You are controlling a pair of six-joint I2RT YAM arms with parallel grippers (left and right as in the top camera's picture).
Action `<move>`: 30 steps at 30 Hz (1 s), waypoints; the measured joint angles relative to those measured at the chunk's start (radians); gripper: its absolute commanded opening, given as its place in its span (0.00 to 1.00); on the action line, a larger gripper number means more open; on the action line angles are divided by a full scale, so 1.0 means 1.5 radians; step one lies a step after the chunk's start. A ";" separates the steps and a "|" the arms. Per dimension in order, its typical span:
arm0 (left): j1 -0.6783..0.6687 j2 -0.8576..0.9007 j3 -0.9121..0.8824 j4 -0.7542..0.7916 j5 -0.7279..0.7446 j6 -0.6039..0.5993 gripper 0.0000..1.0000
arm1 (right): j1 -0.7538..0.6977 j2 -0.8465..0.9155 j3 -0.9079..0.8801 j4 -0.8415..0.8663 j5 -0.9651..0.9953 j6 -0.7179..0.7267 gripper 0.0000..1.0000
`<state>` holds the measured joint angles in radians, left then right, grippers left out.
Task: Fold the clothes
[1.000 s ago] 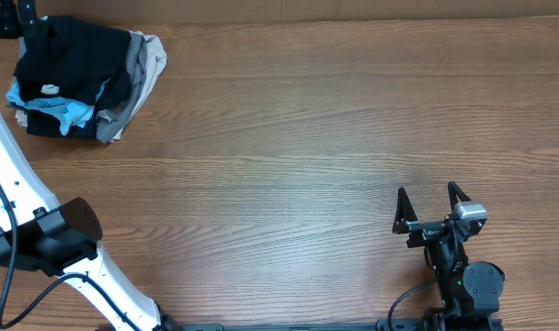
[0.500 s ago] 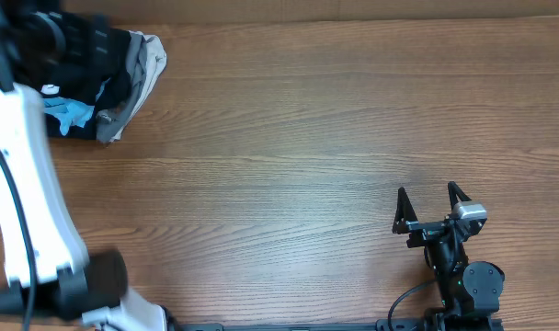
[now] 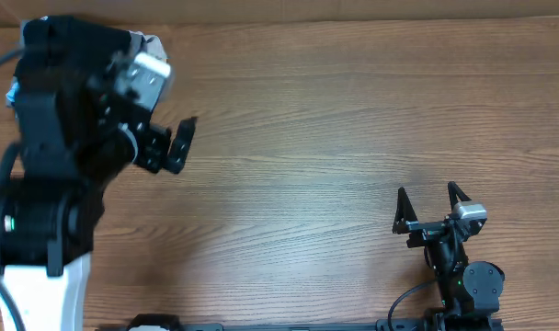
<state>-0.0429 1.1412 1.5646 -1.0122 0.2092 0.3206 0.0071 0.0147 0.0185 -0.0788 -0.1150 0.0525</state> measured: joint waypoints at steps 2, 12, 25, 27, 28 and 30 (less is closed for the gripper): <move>0.004 -0.052 -0.084 0.098 -0.002 0.000 1.00 | 0.000 0.000 0.000 0.000 0.000 0.000 1.00; 0.004 -0.370 -0.588 0.526 -0.003 -0.025 1.00 | 0.000 0.000 0.000 0.000 0.000 0.000 1.00; 0.004 -0.654 -0.970 0.750 -0.044 -0.076 1.00 | 0.000 0.000 0.000 -0.001 0.000 0.000 1.00; 0.004 -0.686 -0.997 0.755 -0.051 -0.080 1.00 | 0.000 0.000 0.000 0.000 0.000 0.000 1.00; 0.004 -0.699 -1.006 0.755 -0.053 -0.081 1.00 | 0.000 0.000 0.000 0.000 0.000 0.000 1.00; 0.004 -0.734 -1.027 0.750 -0.057 -0.084 1.00 | 0.000 0.000 0.000 0.000 0.000 0.000 1.00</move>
<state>-0.0368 0.0402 0.0235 0.1123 0.1242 0.1947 0.0071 0.0147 0.0185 -0.0788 -0.1150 0.0525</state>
